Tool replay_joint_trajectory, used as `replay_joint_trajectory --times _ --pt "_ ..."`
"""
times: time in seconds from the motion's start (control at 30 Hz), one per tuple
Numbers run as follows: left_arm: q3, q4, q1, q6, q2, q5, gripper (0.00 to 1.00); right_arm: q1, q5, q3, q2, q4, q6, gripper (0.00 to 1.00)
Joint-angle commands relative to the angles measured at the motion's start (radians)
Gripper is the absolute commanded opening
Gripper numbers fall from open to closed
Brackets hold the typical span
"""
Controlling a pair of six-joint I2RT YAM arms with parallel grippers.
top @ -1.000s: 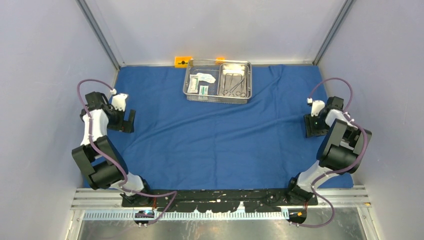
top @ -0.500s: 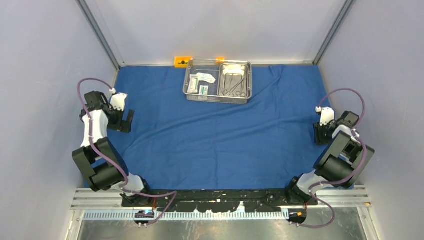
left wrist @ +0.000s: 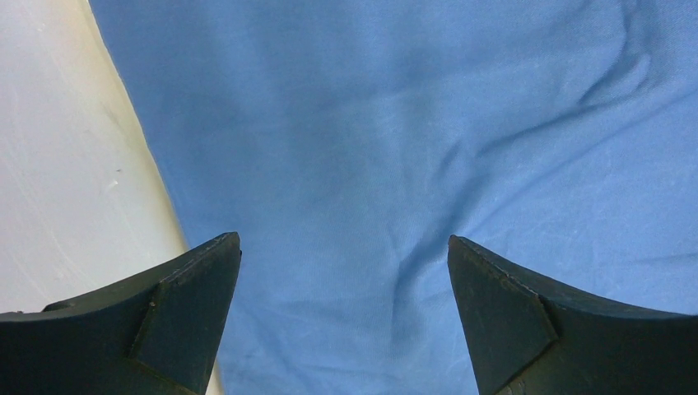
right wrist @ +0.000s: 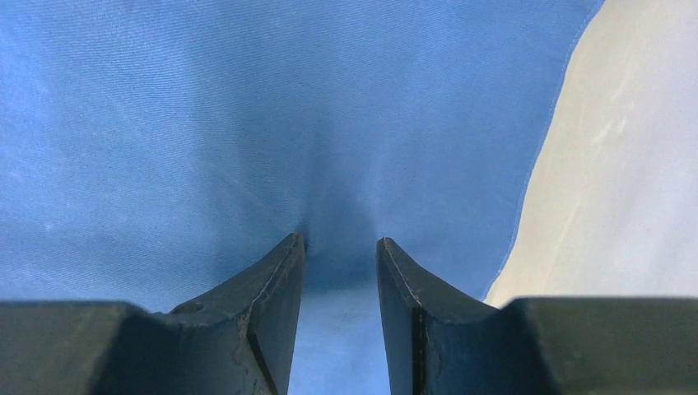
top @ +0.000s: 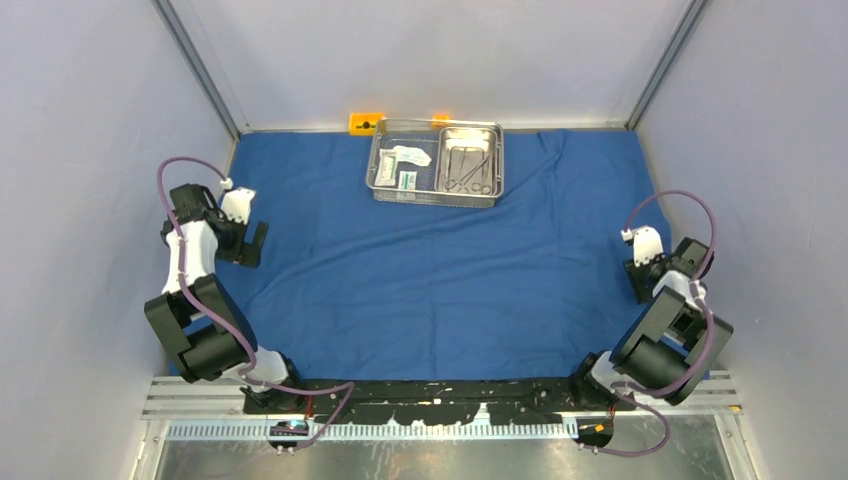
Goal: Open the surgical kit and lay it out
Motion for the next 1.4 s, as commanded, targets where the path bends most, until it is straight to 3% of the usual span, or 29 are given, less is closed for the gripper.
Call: replay_joint_trajectory --times 0.0,0.33,0.7,0.97,1.2,1.37 --pt "0.001 0.035 -0.004 0.013 0.012 -0.006 1.00 -0.037 0.225 -0.163 -0.030 -0.342 -0.085 0.44" --pt "0.015 0.046 -0.003 0.014 0.066 0.005 1.00 -0.037 0.270 -0.168 -0.181 -0.474 -0.144 0.45" --pt "0.042 0.043 -0.011 -0.009 0.098 0.028 1.00 -0.034 0.043 0.179 -0.173 -0.697 0.016 0.54" --pt "0.118 0.032 -0.047 -0.127 0.145 0.087 1.00 0.039 -0.143 0.510 -0.019 -0.647 0.345 0.67" --pt "0.184 0.050 -0.087 -0.248 0.183 0.144 1.00 0.286 0.000 0.709 0.206 -0.377 0.686 0.73" --pt "0.208 0.094 -0.098 -0.318 0.203 0.164 1.00 0.401 0.082 0.945 0.456 -0.321 0.814 0.72"
